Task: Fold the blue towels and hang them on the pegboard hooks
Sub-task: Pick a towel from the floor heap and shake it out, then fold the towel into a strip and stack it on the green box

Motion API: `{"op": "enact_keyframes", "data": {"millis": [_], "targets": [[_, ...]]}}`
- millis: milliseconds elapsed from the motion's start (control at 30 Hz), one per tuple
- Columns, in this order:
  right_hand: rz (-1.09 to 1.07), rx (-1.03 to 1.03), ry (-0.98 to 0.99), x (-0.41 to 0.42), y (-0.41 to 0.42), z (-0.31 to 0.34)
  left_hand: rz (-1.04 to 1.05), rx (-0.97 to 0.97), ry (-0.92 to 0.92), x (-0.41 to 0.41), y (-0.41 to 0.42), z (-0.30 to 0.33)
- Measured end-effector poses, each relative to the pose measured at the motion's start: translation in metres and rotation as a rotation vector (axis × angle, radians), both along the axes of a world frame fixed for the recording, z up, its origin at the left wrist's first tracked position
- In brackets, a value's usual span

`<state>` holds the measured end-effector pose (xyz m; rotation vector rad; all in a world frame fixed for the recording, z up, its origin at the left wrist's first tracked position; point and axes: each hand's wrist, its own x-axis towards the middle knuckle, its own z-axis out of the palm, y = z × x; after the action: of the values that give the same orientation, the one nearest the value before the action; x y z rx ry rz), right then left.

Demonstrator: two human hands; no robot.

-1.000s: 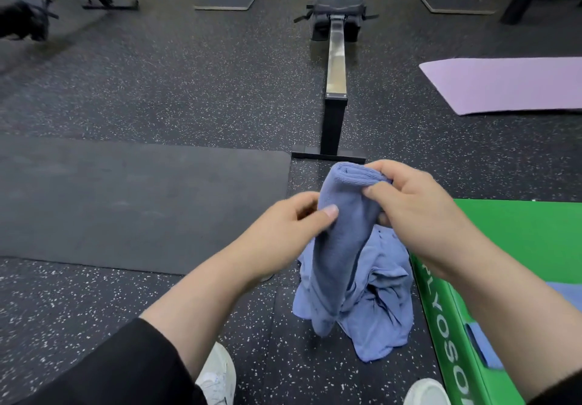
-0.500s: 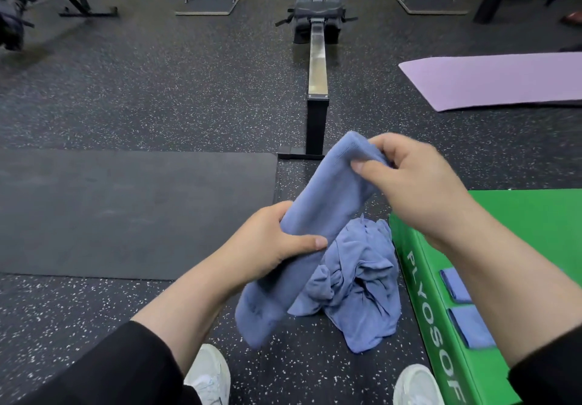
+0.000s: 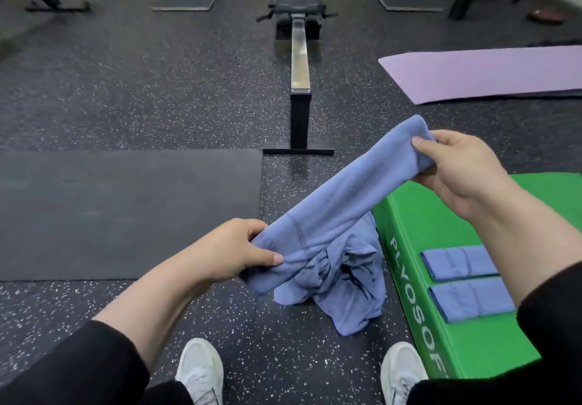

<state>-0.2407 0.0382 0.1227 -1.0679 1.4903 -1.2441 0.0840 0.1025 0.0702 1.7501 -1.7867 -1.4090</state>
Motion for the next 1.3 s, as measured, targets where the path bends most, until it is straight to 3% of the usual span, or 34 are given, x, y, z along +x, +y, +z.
{"op": "enact_keyframes", "data": {"millis": [300, 600, 767, 1100, 1300], "targets": [[-0.109, 0.102, 0.067, -0.103, 0.031, 0.000, -0.019, -0.186, 0.072, -0.057, -0.003, 0.014], [-0.320, 0.238, 0.241, -0.246, 0.095, -0.013, -0.145, -0.053, 0.250, -0.183, -0.005, 0.005], [-0.444, 0.331, 0.267, -0.303, 0.111, -0.057, -0.098, 0.057, 0.324, -0.255, -0.005, -0.042], [-0.448, 0.615, 0.489, -0.377, 0.117, -0.189, -0.027, 0.298, 0.239, -0.331, -0.002, -0.167], [-0.491, 0.643, 0.592, -0.408, 0.105, -0.240, -0.016, 0.350, 0.208, -0.366, -0.009, -0.213]]}}
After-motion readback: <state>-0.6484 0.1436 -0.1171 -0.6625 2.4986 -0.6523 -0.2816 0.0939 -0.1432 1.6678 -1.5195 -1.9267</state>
